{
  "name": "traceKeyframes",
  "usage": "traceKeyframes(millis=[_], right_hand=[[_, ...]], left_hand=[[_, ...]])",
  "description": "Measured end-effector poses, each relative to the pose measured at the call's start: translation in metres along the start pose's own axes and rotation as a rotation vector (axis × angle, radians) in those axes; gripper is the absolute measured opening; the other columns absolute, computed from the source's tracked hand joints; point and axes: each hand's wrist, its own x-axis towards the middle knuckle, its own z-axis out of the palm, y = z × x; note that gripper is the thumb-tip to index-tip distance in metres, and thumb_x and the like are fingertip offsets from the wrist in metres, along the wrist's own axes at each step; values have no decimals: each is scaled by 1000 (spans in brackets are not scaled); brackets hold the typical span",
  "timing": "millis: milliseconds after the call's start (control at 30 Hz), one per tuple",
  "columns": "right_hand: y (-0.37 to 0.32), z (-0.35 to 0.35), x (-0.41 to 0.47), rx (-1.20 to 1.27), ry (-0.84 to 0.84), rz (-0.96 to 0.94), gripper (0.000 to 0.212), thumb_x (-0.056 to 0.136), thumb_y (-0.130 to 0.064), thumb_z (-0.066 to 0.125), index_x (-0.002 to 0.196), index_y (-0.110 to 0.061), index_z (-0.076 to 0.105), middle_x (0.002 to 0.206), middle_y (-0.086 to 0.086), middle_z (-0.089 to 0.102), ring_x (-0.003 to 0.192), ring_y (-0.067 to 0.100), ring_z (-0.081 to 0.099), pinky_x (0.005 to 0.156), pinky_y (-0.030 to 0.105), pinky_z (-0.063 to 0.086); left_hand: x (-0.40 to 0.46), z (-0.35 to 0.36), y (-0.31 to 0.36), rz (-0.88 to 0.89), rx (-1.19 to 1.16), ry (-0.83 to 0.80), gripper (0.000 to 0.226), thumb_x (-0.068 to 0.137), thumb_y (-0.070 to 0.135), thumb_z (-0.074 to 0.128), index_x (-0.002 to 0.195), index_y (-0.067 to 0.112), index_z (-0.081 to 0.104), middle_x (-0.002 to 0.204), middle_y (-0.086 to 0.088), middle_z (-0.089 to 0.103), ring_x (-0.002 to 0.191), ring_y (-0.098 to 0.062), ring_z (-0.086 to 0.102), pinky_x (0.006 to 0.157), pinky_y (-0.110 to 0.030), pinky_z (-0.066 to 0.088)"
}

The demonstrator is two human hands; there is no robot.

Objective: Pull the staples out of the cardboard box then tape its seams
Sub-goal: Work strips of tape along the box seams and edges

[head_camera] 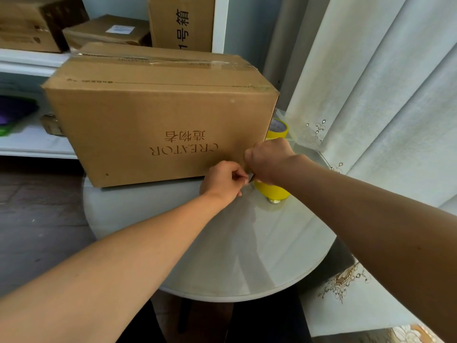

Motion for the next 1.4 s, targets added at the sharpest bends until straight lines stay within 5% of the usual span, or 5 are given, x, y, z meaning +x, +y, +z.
traceKeyframes(millis=[133,300,700,1067,1400], right_hand=[[13,-6,-3,39,54,48,34,93,-24,58,125,-17,49,121,3,57,118,26,54,74,32,34],[-3,8,-5,200,-319,-73,16,81,-33,68,77,-20,60,71,-6,59,73,18,60,52,21,38],[5,40,0,367,18,163,45,91,-31,60,133,-21,47,130,6,52,122,27,51,82,31,42],[0,67,8,610,91,212,28,89,-15,55,113,-27,59,120,6,58,112,29,56,74,28,38],[17,33,0,463,-53,170,65,77,-51,72,131,-25,49,127,3,56,120,27,53,90,34,44]], left_hand=[[2,-1,-5,-159,-222,-2,13,88,9,63,76,16,62,88,-5,71,55,-13,62,36,-16,33],[0,0,-1,-172,-256,-18,20,87,8,64,71,18,59,73,-3,64,50,-9,59,35,-16,32],[-3,-2,-3,-170,-191,-66,16,87,10,65,74,18,62,80,-4,68,54,-11,60,35,-16,32],[-6,-15,-4,-406,-431,81,13,90,5,61,80,15,60,85,-6,68,56,-9,58,38,-15,37],[-6,-69,26,-83,-59,-270,8,91,7,59,87,14,61,82,-1,68,57,-6,57,37,-11,31]])
